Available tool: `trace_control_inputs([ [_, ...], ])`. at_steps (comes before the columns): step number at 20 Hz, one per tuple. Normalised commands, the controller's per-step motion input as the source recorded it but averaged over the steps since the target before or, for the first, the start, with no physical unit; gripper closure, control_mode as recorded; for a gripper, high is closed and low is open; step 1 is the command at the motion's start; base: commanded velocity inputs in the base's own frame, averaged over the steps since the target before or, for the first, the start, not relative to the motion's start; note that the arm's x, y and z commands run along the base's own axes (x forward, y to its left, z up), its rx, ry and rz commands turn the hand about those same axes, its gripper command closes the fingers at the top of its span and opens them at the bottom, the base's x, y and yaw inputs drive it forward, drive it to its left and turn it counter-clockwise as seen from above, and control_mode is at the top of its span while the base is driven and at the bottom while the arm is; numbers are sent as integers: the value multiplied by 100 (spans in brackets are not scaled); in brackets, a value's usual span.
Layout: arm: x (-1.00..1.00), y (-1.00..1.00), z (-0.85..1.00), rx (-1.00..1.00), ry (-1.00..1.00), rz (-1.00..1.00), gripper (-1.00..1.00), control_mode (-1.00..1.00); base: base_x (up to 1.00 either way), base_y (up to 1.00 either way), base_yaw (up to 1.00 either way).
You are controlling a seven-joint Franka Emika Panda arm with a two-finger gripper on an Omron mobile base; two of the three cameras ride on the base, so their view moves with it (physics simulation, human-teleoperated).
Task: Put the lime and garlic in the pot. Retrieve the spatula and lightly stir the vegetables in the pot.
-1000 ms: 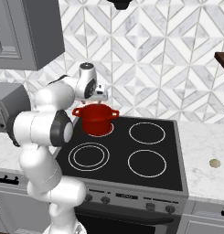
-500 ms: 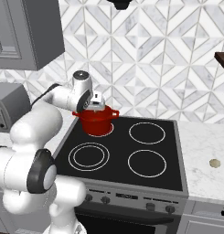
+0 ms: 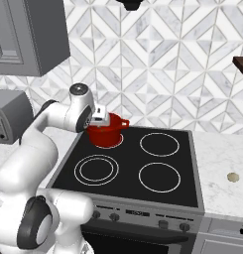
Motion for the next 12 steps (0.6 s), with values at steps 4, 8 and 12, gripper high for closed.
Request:
trace_control_inputs([
  [4, 0, 0, 0, 0, 0, 0, -100, -100, 0, 0, 0],
  [8, -1, -18, 0, 0, 0, -1, -100, 100, -18, -50, -2],
  [12, 0, 0, 0, 0, 0, 0, -100, 100, -42, -100, -5],
])
